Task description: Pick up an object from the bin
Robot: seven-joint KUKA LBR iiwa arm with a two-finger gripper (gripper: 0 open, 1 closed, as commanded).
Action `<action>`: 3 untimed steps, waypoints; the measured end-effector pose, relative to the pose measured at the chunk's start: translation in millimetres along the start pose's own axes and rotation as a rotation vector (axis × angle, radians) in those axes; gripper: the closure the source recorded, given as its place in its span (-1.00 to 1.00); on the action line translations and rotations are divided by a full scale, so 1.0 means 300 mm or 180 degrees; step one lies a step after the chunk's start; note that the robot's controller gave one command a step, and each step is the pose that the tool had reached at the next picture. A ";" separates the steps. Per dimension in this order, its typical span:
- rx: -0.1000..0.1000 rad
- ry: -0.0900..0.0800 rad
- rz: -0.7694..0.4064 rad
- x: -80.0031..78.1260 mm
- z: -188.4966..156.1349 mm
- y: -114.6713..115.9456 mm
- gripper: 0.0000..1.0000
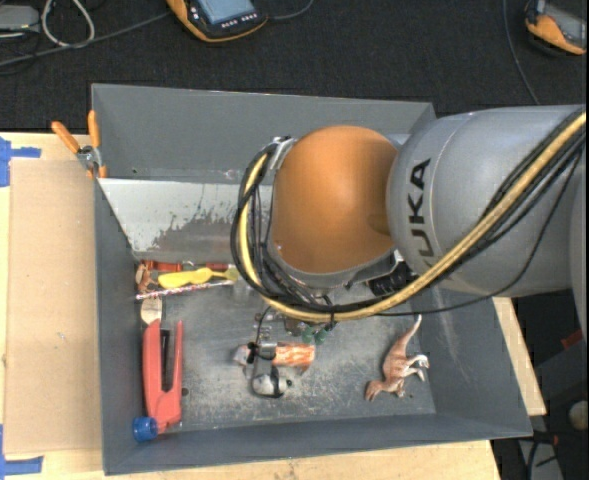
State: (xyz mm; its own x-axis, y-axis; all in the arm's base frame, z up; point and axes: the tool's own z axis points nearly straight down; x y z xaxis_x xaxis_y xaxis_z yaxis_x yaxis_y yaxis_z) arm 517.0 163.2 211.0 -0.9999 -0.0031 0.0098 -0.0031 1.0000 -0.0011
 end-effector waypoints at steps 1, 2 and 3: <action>-0.0004 -0.0025 0.0014 -0.006 -0.015 -0.003 -1.00; -0.0001 -0.0007 0.0004 0.006 -0.211 -0.063 -1.00; -0.0007 -0.0041 -0.0051 -0.008 -0.138 -0.159 -1.00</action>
Offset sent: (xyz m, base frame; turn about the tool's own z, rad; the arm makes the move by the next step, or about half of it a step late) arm -0.0017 -0.0289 0.0964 0.0022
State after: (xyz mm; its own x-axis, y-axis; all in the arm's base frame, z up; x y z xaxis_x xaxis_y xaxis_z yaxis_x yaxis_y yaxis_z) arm 520.1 115.4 252.5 -0.9998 -0.0193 -0.0030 -0.0193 0.9998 0.0011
